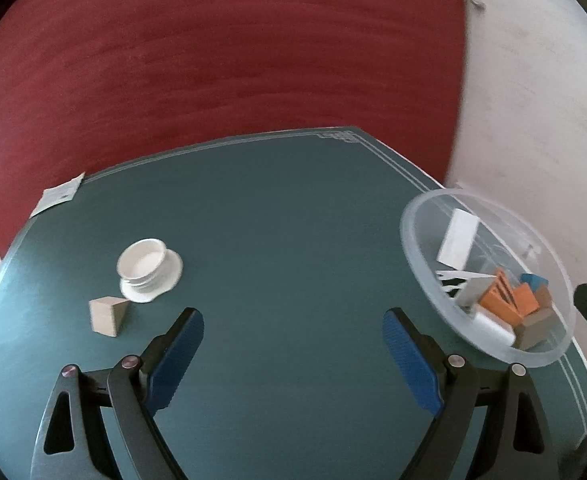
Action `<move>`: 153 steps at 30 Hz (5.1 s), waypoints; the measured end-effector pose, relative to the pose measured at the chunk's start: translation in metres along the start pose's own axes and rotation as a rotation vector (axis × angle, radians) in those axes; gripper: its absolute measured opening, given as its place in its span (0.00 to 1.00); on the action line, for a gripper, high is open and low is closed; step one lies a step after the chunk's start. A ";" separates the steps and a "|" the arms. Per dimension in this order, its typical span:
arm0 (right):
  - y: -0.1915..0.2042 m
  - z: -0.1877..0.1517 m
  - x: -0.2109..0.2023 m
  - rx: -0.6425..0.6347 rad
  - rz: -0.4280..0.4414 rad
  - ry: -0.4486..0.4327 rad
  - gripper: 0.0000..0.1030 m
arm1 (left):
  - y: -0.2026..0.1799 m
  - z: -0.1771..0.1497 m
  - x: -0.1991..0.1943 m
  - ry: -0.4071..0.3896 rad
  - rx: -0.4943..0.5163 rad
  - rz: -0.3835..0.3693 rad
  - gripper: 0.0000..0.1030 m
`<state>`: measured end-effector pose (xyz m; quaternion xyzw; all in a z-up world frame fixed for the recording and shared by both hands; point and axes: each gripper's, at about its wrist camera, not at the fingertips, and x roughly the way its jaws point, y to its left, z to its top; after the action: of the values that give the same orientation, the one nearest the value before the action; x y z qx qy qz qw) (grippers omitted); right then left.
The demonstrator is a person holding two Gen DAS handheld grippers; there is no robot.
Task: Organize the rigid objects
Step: 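Move both tools away from the bowl toward the tan cube and white bowl, then grasp the tan cube with the left gripper, then grasp the small white bowl with the right gripper while the left gripper holds the cube, then carry the tan cube and white bowl over the clear bowl with both grippers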
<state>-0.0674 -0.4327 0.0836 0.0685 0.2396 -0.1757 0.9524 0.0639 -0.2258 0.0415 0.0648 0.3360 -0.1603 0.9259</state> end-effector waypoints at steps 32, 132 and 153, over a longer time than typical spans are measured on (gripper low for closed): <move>0.078 -0.011 -0.011 -0.088 0.152 0.082 0.60 | 0.163 -0.025 -0.003 0.055 -0.248 0.272 0.91; 0.324 0.006 0.134 -0.283 0.480 0.381 0.50 | 0.212 -0.020 0.027 0.098 -0.381 0.228 0.30; 0.269 -0.009 0.100 -0.193 0.442 0.384 0.50 | 0.193 -0.019 0.021 0.075 -0.318 0.195 0.30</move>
<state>0.1103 -0.2114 0.0398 0.0601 0.4100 0.0752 0.9070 0.1330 -0.0456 0.0160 -0.0441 0.3834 -0.0123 0.9225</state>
